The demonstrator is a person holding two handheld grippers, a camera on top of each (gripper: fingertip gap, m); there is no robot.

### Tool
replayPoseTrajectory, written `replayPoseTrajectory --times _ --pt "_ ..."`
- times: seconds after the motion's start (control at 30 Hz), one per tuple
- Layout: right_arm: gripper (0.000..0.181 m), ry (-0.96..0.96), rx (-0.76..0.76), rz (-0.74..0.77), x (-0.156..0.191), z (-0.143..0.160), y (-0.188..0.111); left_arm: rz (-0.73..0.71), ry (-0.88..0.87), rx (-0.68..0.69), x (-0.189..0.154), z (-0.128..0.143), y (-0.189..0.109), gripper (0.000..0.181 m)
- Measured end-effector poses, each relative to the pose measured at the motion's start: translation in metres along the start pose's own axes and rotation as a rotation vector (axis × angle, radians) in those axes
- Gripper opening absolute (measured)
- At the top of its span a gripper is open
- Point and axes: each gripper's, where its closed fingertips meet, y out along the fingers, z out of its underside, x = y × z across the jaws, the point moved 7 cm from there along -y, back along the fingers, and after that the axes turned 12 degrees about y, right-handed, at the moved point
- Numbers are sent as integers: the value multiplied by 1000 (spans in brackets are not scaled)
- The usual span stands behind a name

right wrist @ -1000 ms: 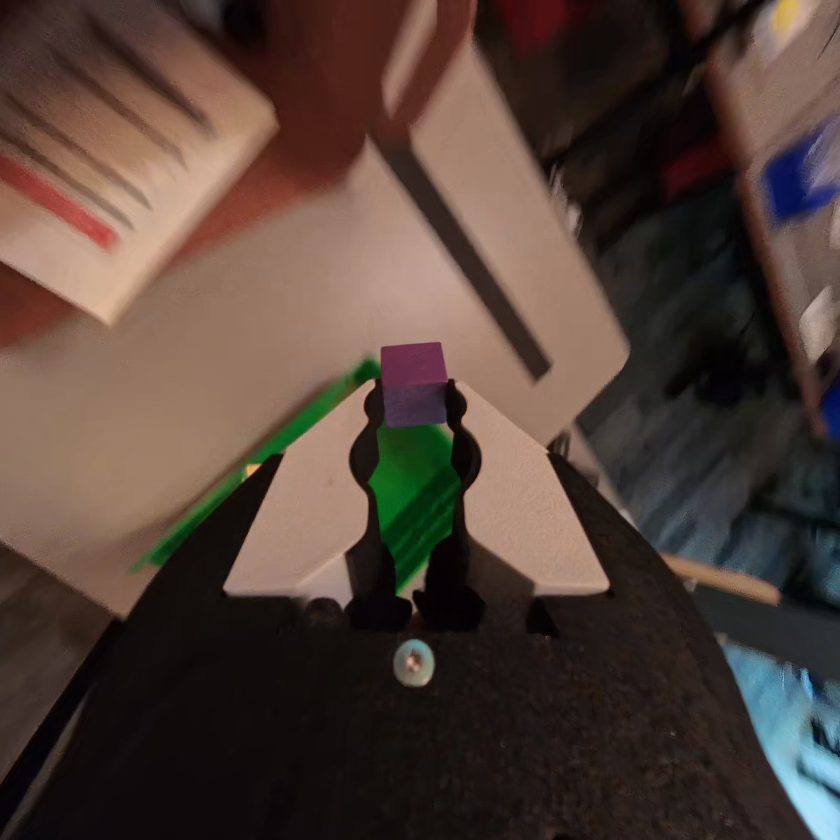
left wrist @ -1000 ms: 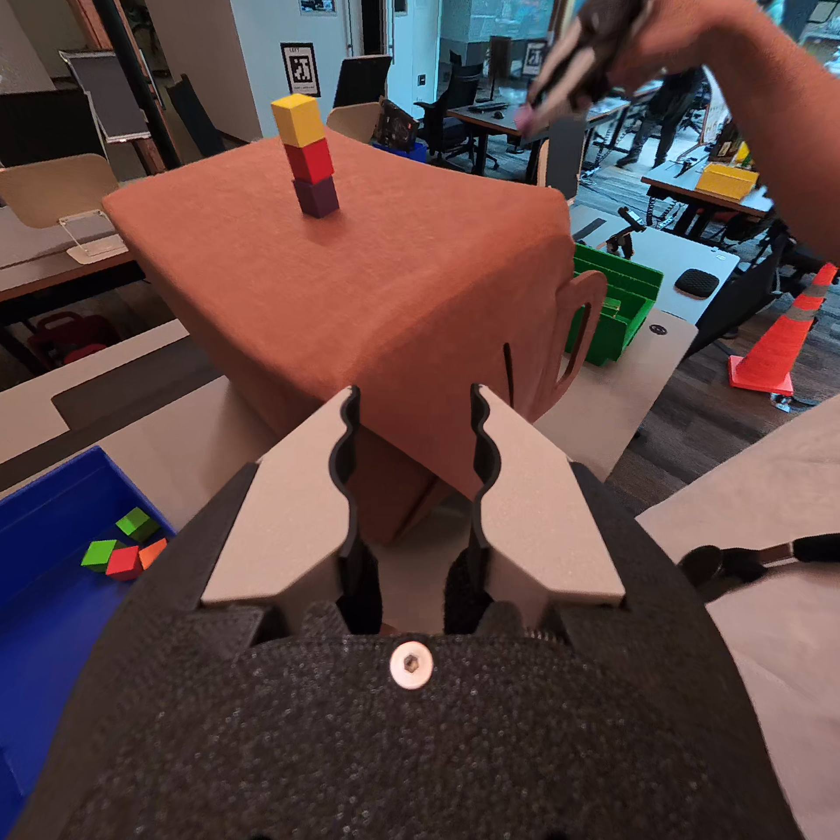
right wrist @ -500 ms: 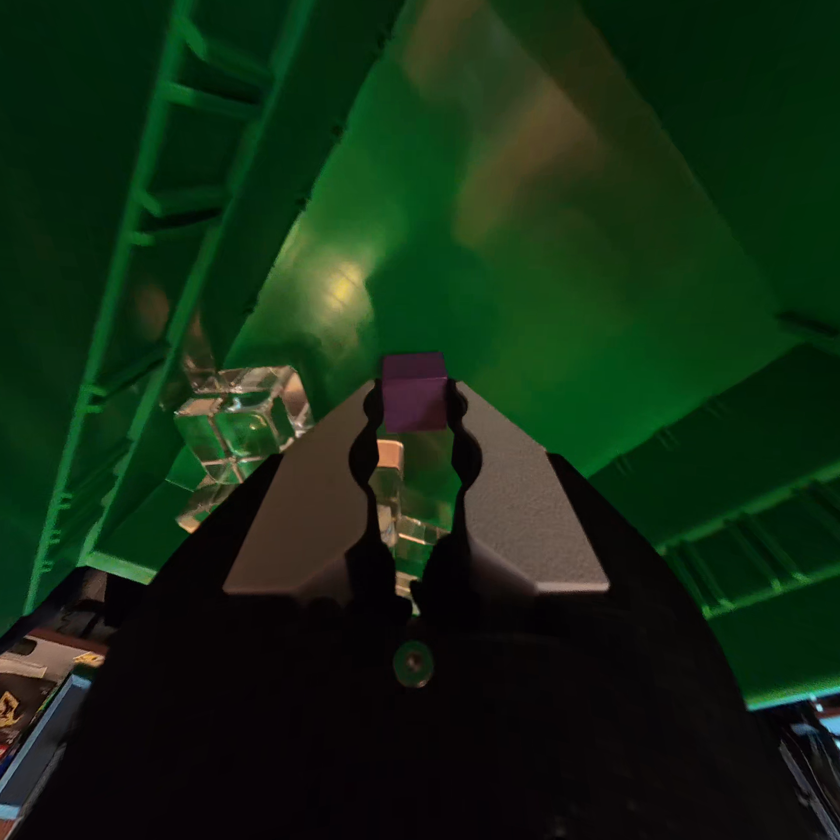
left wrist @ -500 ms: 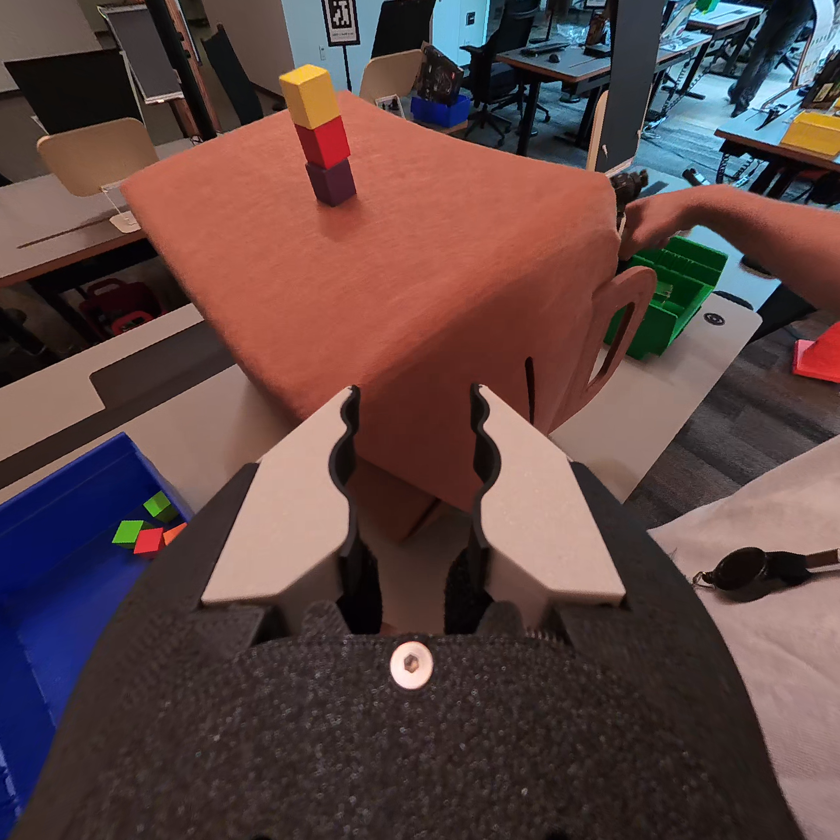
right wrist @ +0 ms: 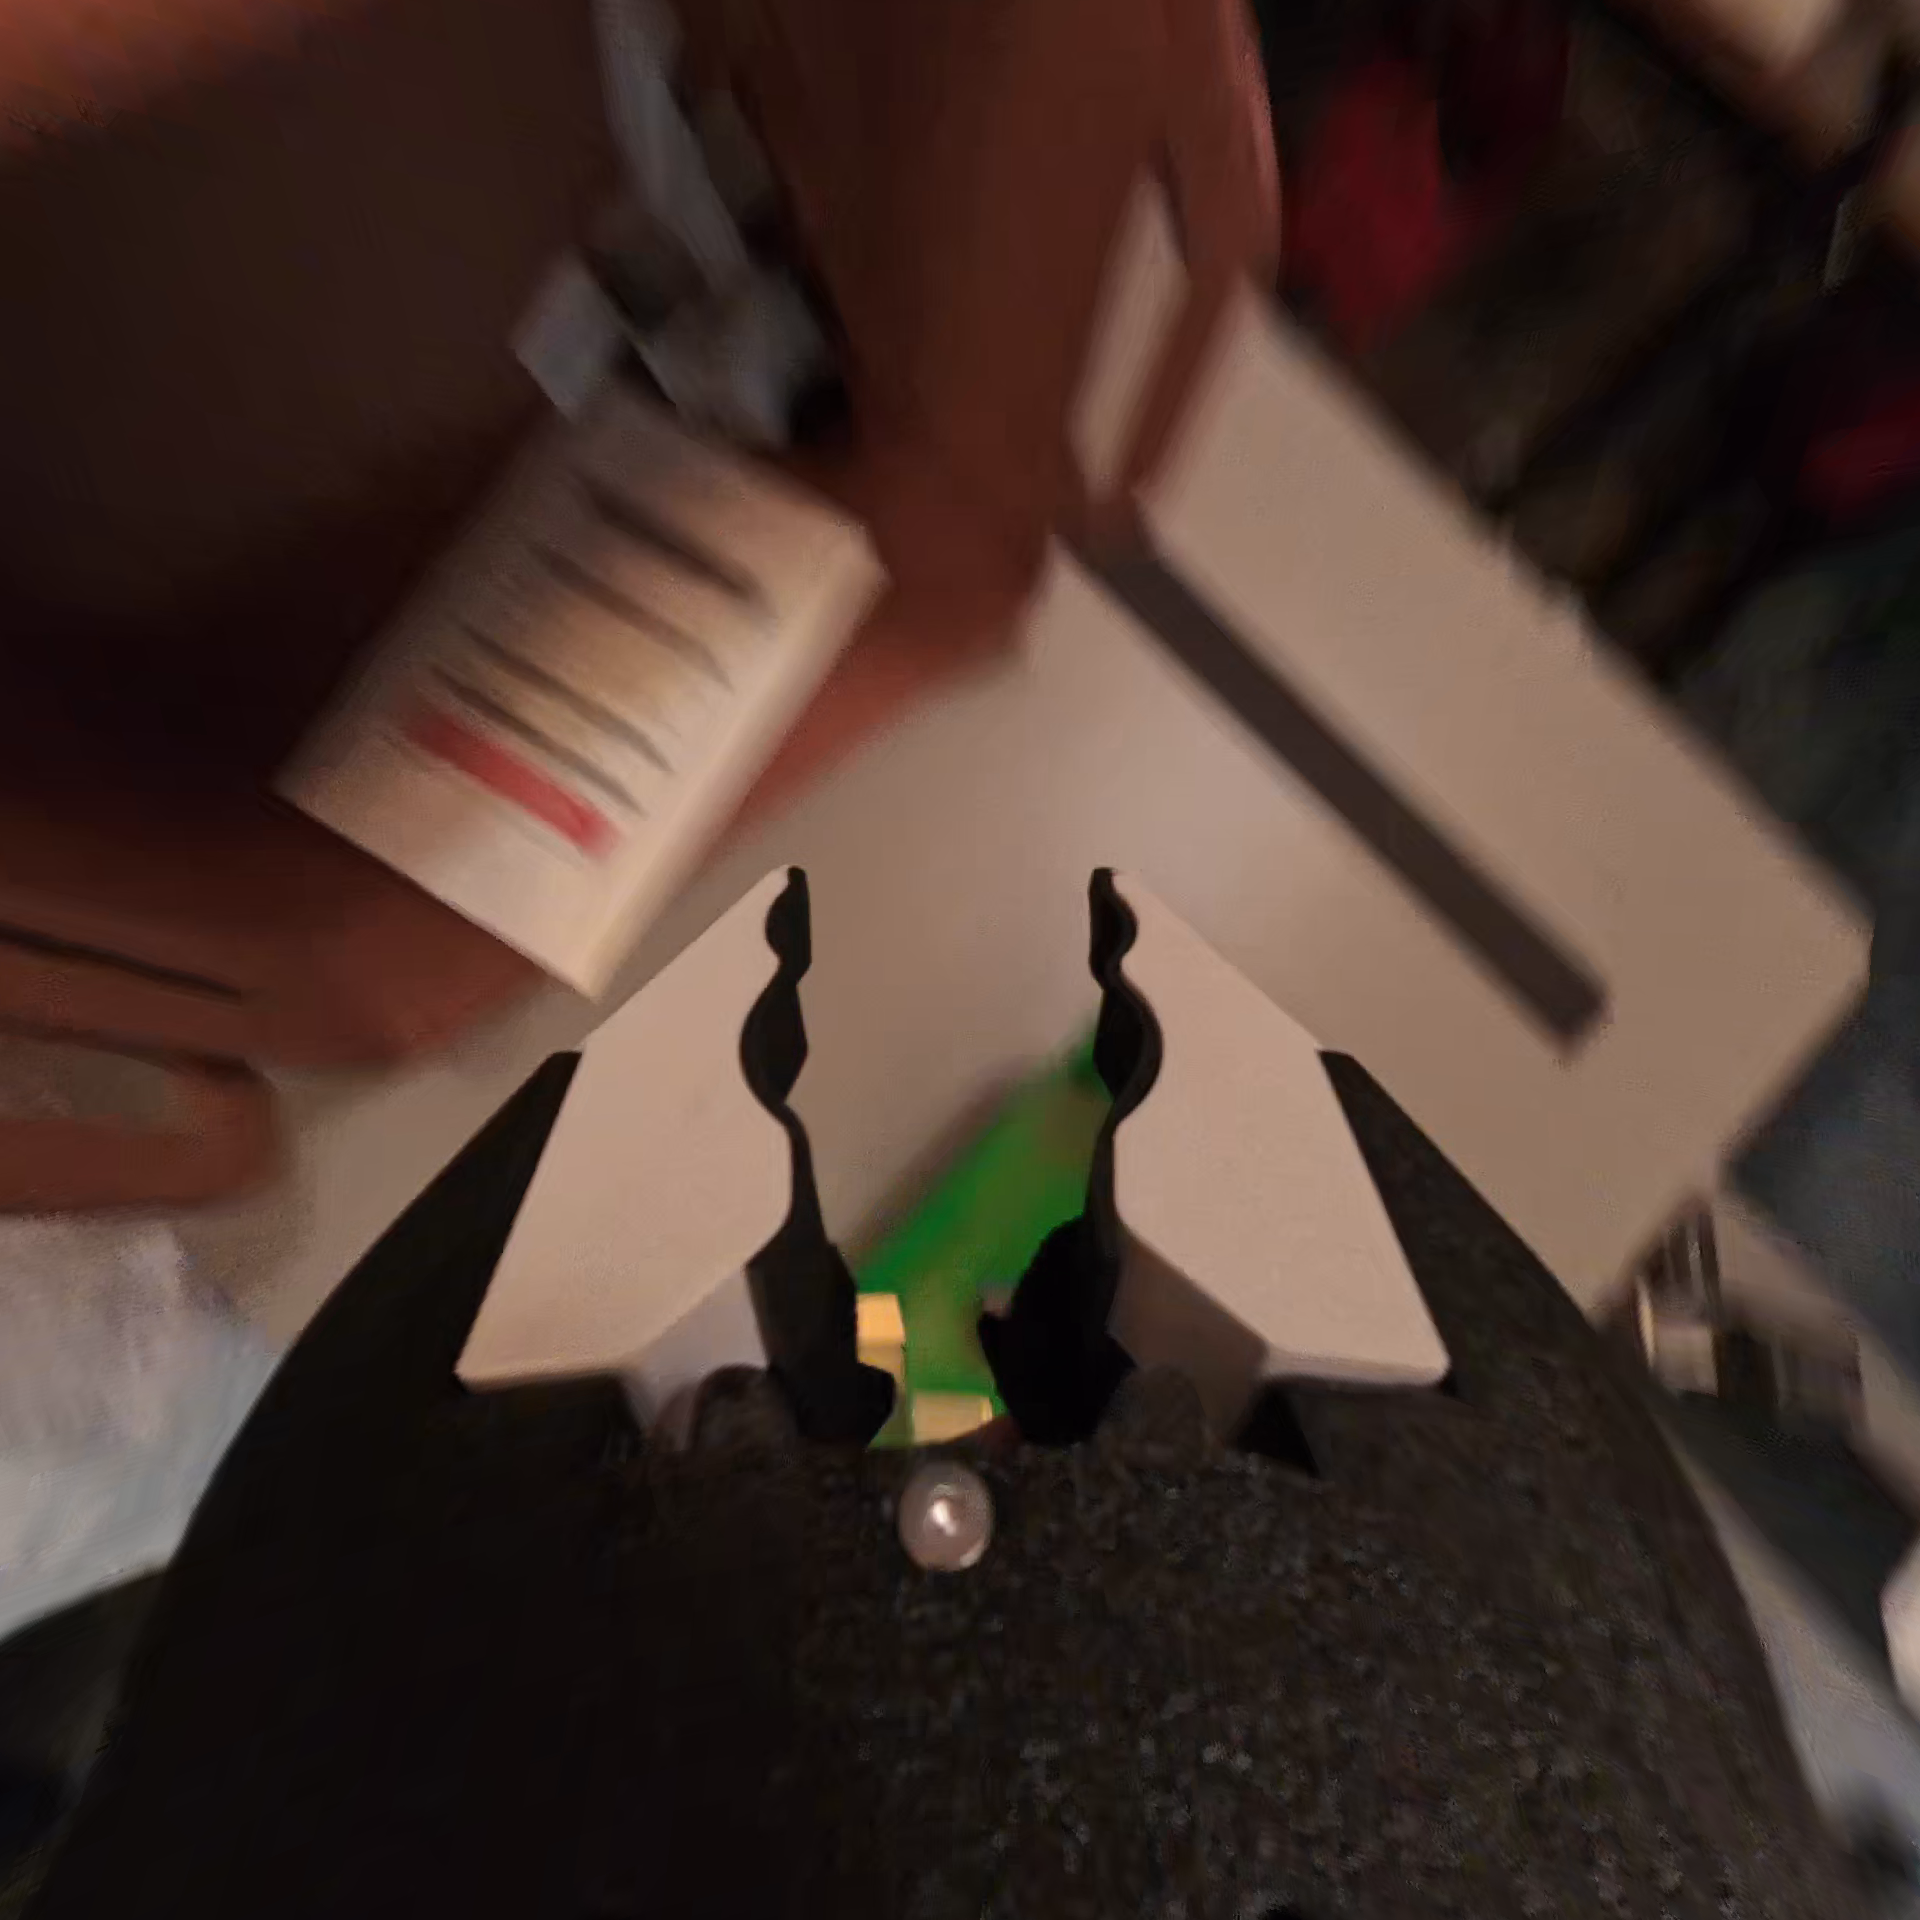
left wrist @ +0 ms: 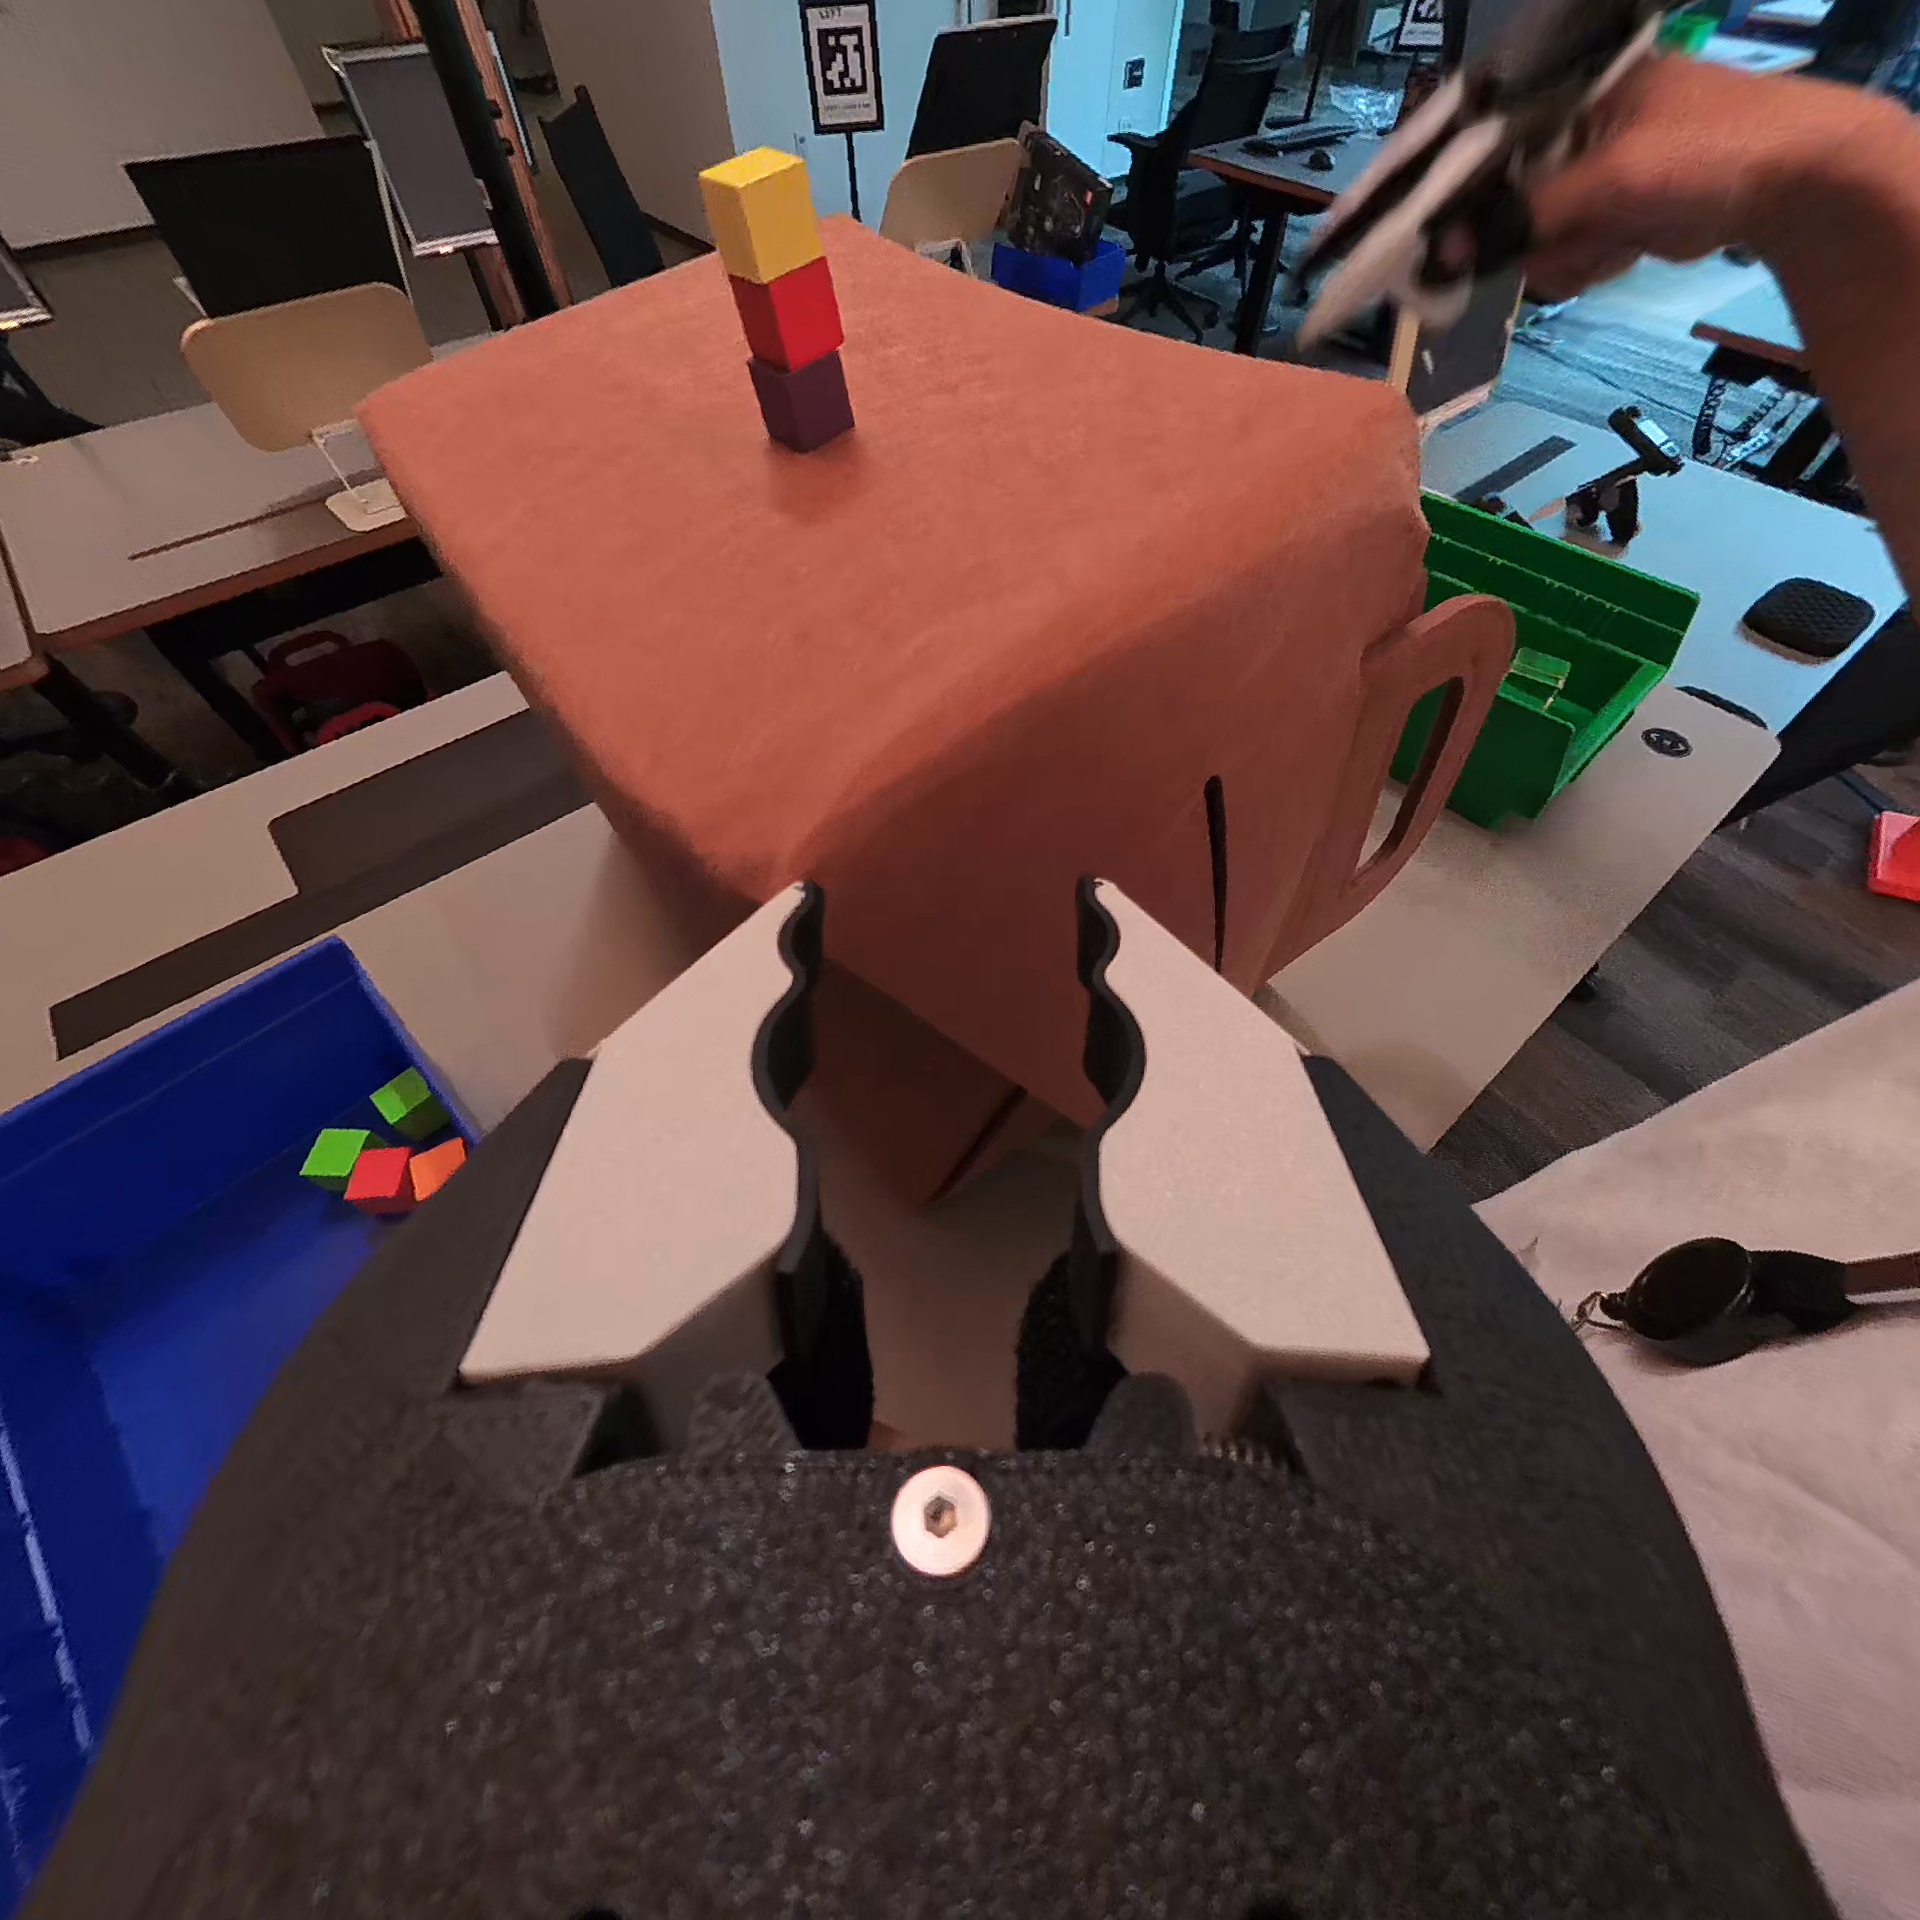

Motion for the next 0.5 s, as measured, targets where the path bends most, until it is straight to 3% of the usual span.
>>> replayPoseTrajectory --times 0.1,0.2,0.27,0.37,0.5 --pt "48 -208 -256 -259 102 -88 -14 -7 -16 -4 1 5 -5 50" --pt "50 -397 -299 -297 164 -139 7 -13 -25 -8 0 12 -7 50" --pt "52 -464 -281 -291 180 -160 34 -5 -36 -7 -3 17 -8 50" --pt "63 -410 -181 -442 191 -174 70 -6 -46 -16 -7 23 -12 50" --pt "57 -404 -143 -518 197 -180 97 -19 -63 -22 -7 29 -19 50"
